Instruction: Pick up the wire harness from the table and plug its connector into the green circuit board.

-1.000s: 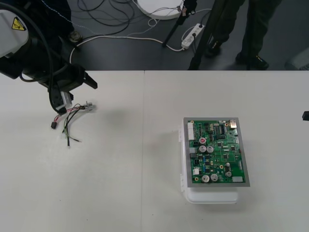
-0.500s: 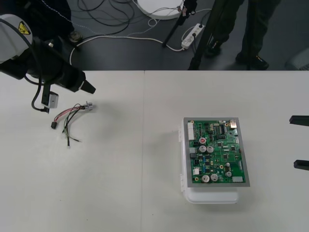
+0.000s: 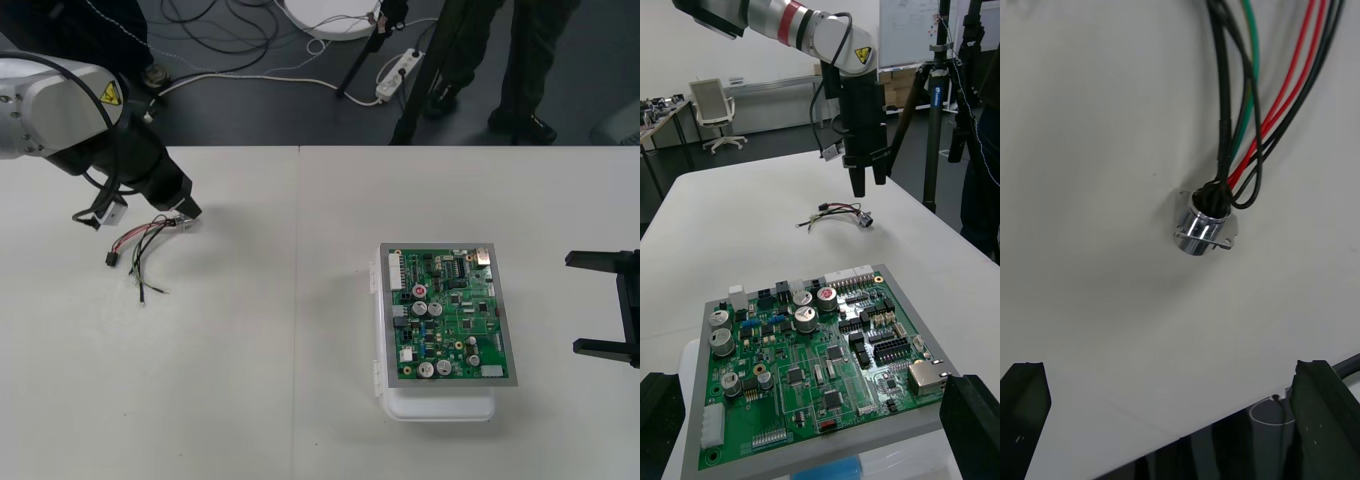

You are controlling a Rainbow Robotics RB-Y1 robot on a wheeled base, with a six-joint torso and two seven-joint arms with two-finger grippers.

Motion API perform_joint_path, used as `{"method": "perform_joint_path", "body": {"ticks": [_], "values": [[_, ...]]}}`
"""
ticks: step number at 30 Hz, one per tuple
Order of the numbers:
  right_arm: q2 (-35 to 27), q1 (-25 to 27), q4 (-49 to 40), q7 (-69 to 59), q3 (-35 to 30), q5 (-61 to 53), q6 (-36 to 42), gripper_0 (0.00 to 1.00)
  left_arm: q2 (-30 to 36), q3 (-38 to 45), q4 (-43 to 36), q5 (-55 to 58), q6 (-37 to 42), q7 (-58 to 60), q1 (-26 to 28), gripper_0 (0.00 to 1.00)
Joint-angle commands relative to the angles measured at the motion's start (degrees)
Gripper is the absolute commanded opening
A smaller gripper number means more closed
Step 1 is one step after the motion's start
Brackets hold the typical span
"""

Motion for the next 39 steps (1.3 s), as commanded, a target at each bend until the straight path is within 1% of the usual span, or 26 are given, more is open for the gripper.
{"method": "perform_joint_path", "body": {"ticks": [1, 3, 8, 22, 27, 29, 34, 39], "values": [[-2.56, -0.64, -0.25, 0.44, -0.72, -0.76, -0.66, 1.0, -4.37, -5.03, 5.24, -0.56, 4.59, -6.47, -6.22, 0.94], [-2.56, -0.64, -0.25, 0.44, -0.72, -0.76, -0.66, 1.0, -6.75, -6.18, 8.84, -0.83, 4.59, -7.08, -6.83, 0.94], [-1.6, -1.43, -0.42, 1.5, 0.51, -0.67, -1.01, 1.0, -10.09, -9.25, 13.41, -1.27, 4.59, -7.96, -8.41, 0.94], [-1.6, -2.84, 0.11, 3.43, 0.6, -1.55, -1.19, 1.0, -13.16, -14.0, 14.29, -6.63, 6.87, -9.02, -8.59, 0.95], [-0.98, -4.16, 1.51, 4.57, 1.22, -1.55, -1.54, 1.0, -15.54, -16.55, 18.51, -6.36, 8.19, -8.58, -8.5, 0.94], [-0.89, -5.39, 2.39, 5.01, 2.62, -1.9, -1.89, 1.0, -16.33, -16.64, 20.0, -6.1, 8.1, -8.58, -8.41, 0.94], [-0.54, -11.19, 5.99, 8.26, 10.88, -6.03, -3.39, 1.0, -16.68, -16.64, 20.8, -5.84, 8.1, -8.93, -7.8, 0.94], [-0.63, -14.44, 8.02, 12.83, 16.07, -9.11, -4.88, 1.0, -16.68, -17.07, 20.8, -5.57, 8.01, -9.19, -7.09, 0.95]]}}
